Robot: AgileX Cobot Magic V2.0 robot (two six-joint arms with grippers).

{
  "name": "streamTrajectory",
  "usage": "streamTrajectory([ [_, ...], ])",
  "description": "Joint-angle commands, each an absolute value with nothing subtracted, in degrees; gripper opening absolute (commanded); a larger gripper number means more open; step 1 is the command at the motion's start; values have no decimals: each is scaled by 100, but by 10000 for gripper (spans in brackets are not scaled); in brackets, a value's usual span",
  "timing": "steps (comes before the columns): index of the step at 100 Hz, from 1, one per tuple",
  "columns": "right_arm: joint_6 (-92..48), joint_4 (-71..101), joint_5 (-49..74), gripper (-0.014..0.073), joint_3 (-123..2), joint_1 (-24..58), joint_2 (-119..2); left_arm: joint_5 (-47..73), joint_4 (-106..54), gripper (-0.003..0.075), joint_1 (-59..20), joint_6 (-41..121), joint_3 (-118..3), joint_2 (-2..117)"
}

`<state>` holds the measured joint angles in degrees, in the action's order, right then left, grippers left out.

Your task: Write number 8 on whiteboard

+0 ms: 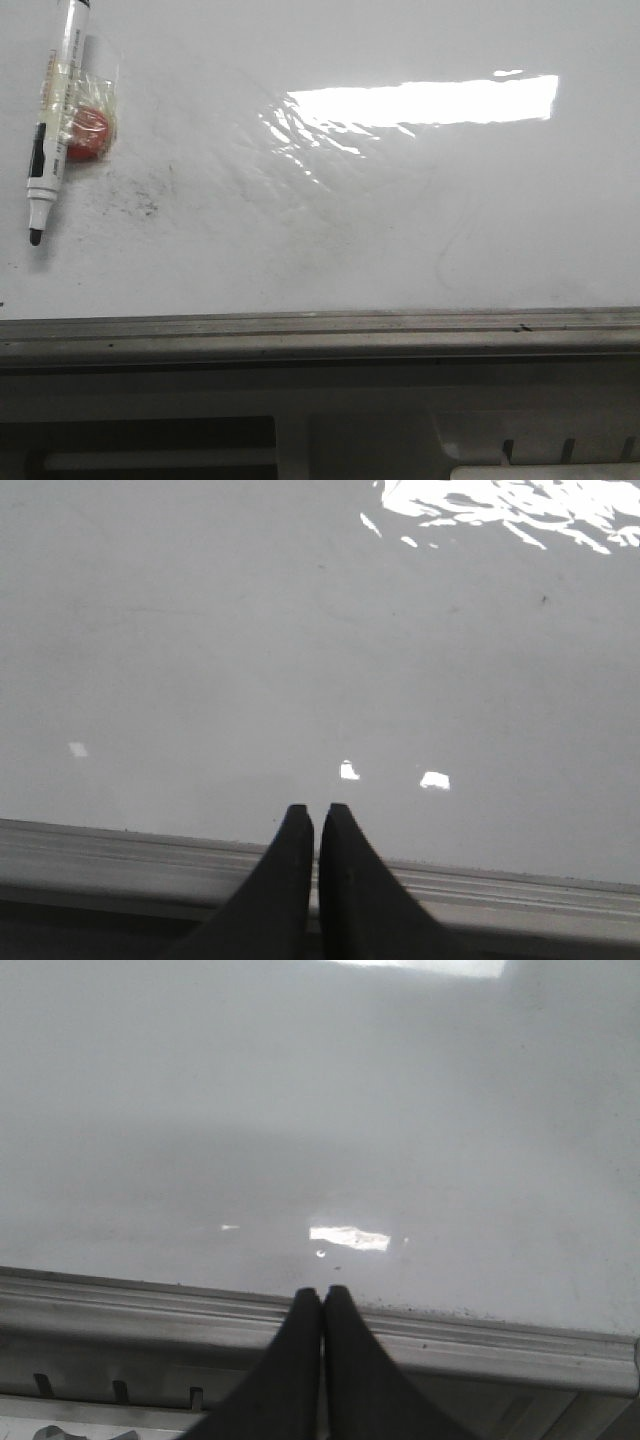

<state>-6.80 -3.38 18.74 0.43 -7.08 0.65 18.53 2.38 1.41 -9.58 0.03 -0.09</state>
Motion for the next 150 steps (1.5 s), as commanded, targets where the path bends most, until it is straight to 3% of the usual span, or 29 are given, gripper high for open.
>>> streamTrajectory([
  [1,-714,-397,1665,-63,135,-713,186,1291,250,-20,157,-993,189,-190],
  [34,-702,40,649,-63,135,-713,186,1060,182,-20,157,-993,189,-190],
  [63,-702,188,-144,-63,135,-713,186,-552,111,-20,157,-993,189,-190],
  [88,-702,199,-392,-63,99,-713,175,-1054,111,-20,157,-993,189,-190],
  [108,-667,917,282,-63,-228,-713,104,-926,0,-21,157,-1053,126,-179],
  [130,-703,958,1291,-63,-916,-713,-528,592,0,-21,157,-1053,-664,217],
  [150,-703,958,2181,-63,-1491,-702,-1243,965,158,-20,157,-937,-1101,661],
])
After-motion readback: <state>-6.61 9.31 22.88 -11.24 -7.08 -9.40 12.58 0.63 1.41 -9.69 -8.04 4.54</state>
